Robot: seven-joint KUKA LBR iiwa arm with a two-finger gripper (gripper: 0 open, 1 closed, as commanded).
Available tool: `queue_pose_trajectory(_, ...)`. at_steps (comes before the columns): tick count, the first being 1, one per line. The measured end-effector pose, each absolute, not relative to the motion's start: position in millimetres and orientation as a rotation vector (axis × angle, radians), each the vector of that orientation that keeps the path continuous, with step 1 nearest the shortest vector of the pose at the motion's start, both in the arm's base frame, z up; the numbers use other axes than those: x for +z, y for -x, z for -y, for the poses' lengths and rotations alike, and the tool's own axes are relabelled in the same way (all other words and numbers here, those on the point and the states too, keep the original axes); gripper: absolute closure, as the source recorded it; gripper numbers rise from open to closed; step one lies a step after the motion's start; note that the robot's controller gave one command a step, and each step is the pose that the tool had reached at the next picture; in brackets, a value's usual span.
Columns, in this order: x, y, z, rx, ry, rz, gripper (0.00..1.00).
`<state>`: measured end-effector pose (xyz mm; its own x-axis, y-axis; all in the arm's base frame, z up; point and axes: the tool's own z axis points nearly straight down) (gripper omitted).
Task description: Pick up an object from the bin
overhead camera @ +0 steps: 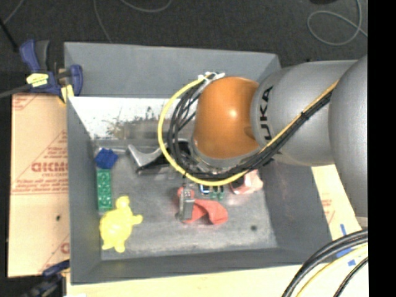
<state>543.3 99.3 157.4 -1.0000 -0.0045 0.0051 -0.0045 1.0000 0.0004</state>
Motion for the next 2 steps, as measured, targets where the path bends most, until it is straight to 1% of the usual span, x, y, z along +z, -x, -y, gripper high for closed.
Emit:
queue_pose_trajectory(1,162,-545.2,-99,-0.002,-0.003,3.144,0.0)
queue_pose_trajectory(2,140,-543.9,-82,-0.007,0.098,3.149,0.0)
